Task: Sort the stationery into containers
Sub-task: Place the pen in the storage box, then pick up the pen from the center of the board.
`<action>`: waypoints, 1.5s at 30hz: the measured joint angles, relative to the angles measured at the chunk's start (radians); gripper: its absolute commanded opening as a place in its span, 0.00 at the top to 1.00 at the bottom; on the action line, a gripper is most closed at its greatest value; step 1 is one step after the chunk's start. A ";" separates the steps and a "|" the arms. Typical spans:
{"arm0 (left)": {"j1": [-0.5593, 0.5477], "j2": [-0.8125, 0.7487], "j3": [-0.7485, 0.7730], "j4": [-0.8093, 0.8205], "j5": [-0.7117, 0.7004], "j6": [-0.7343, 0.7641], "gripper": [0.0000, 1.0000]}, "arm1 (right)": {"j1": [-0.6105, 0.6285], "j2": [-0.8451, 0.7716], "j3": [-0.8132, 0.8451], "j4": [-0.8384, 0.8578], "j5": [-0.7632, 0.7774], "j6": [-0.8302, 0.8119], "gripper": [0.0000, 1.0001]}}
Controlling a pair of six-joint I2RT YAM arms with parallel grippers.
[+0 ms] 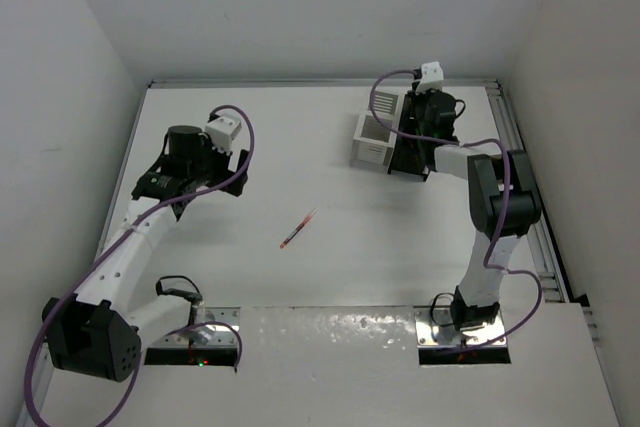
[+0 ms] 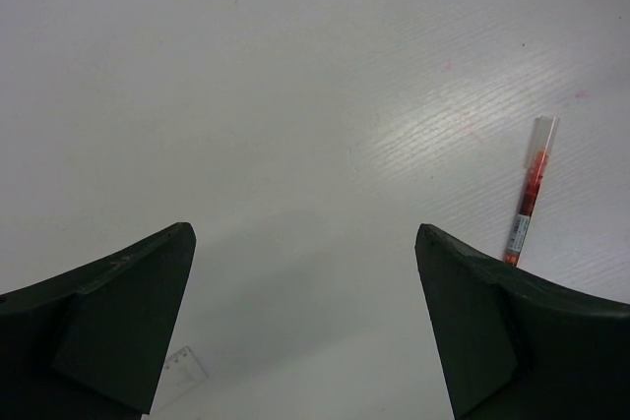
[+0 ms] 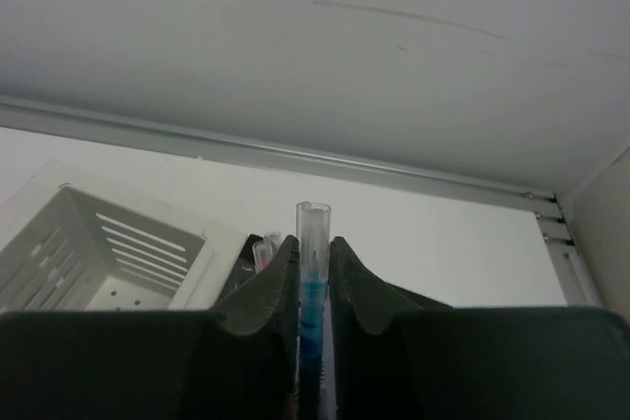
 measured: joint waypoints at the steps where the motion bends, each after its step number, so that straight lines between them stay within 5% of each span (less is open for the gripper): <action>1: 0.000 0.000 0.000 0.001 -0.001 0.000 0.07 | 0.001 0.000 -0.010 0.004 0.002 0.006 0.71; 5: 0.000 0.000 0.000 0.004 -0.004 0.002 0.07 | 0.003 -0.019 -0.047 0.006 0.007 0.014 0.40; 10: -0.001 -0.011 0.000 0.008 -0.005 0.003 0.06 | 0.024 -0.143 -0.087 -0.035 0.058 0.005 0.30; 13: -0.001 -0.037 0.000 0.018 -0.022 -0.002 0.06 | 0.088 -0.289 -0.092 -0.128 0.187 0.016 0.29; 15: -0.002 -0.061 -0.002 0.030 -0.051 -0.018 0.06 | 0.182 -0.407 -0.082 -0.259 0.306 0.090 0.43; 18: -0.002 -0.103 -0.016 0.056 -0.120 -0.058 0.06 | 0.338 -0.529 -0.048 -0.494 0.391 0.293 0.56; 20: -0.002 -0.139 -0.038 0.067 -0.177 -0.089 0.06 | 0.433 -0.560 -0.037 -0.656 0.388 0.486 0.57; 23: -0.002 -0.186 -0.073 0.080 -0.253 -0.132 0.06 | 0.531 -0.509 -0.032 -0.855 0.355 0.774 0.47; 31: -0.002 -0.281 -0.145 0.121 -0.369 -0.138 0.05 | 0.726 -0.189 0.024 -1.229 0.307 1.363 0.41; 37: -0.002 -0.385 -0.196 0.158 -0.396 -0.112 0.04 | 0.769 0.044 0.320 -1.436 0.287 1.582 0.43; 45: -0.002 -0.470 -0.246 0.174 -0.402 -0.110 0.04 | 0.816 0.166 0.386 -1.545 0.233 1.698 0.50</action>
